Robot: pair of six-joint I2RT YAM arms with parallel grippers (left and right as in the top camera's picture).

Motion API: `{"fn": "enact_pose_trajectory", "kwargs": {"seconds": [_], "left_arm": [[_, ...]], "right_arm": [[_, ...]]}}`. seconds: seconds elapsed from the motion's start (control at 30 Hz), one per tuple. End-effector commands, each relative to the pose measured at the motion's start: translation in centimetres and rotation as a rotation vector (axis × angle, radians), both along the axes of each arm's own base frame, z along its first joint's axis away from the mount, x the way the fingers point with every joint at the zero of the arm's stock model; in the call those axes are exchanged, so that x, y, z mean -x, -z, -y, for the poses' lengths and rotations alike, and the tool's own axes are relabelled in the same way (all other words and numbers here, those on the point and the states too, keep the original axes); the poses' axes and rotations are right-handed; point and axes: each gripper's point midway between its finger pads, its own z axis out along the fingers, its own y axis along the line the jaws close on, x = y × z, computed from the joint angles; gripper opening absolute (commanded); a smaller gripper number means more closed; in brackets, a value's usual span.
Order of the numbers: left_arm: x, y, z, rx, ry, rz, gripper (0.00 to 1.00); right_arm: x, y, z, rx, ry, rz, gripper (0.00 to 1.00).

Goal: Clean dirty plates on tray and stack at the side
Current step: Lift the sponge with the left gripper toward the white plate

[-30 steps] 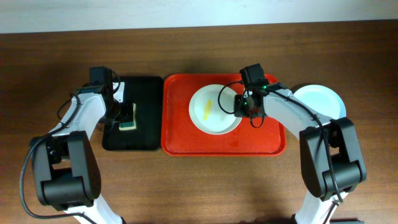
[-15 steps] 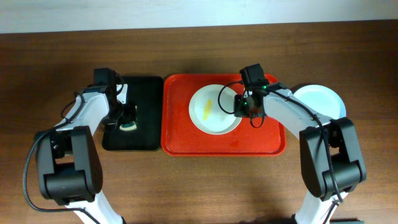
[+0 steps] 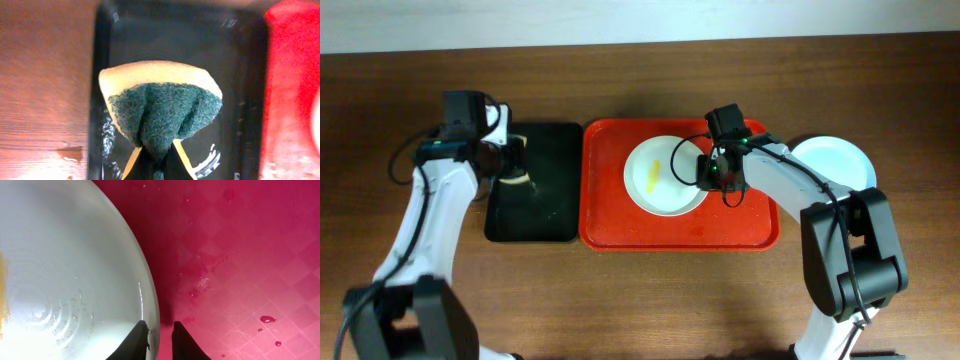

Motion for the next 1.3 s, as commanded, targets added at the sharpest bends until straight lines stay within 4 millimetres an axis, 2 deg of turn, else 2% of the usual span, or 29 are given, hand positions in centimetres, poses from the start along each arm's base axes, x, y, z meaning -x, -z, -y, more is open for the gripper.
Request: {"fn": "enact_pose_trajectory", "kwargs": {"seconds": [0.0, 0.13, 0.17, 0.2, 0.67, 0.8, 0.9, 1.27], "left_arm": [[-0.2, -2.4, 1.2, 0.057, 0.021, 0.054, 0.00], [0.1, -1.9, 1.2, 0.057, 0.020, 0.039, 0.00], [0.1, -1.9, 1.2, 0.057, 0.020, 0.042, 0.00], [-0.1, -1.9, 1.2, 0.057, 0.021, 0.047, 0.00], [-0.3, -1.9, 1.1, 0.050, 0.018, 0.054, 0.00], [-0.4, -2.0, 1.1, 0.049, 0.018, 0.059, 0.00], [-0.4, -1.9, 1.1, 0.050, 0.018, 0.057, 0.00], [-0.6, 2.1, 1.4, 0.073, 0.025, -0.041, 0.00]], "right_arm": [[0.6, 0.8, -0.1, 0.002, -0.008, -0.025, 0.20], [0.1, 0.7, -0.2, -0.003, -0.008, -0.006, 0.19], [-0.1, 0.7, -0.3, -0.006, -0.008, 0.005, 0.15], [-0.3, 0.8, -0.4, -0.009, -0.008, 0.018, 0.04], [0.6, 0.8, -0.6, -0.029, -0.017, -0.011, 0.04], [1.1, -0.6, -1.4, -0.017, -0.056, 0.006, 0.04], [1.5, -0.8, -2.6, -0.013, -0.108, 0.014, 0.04], [2.9, -0.4, -2.5, -0.005, -0.114, -0.042, 0.04]]}}
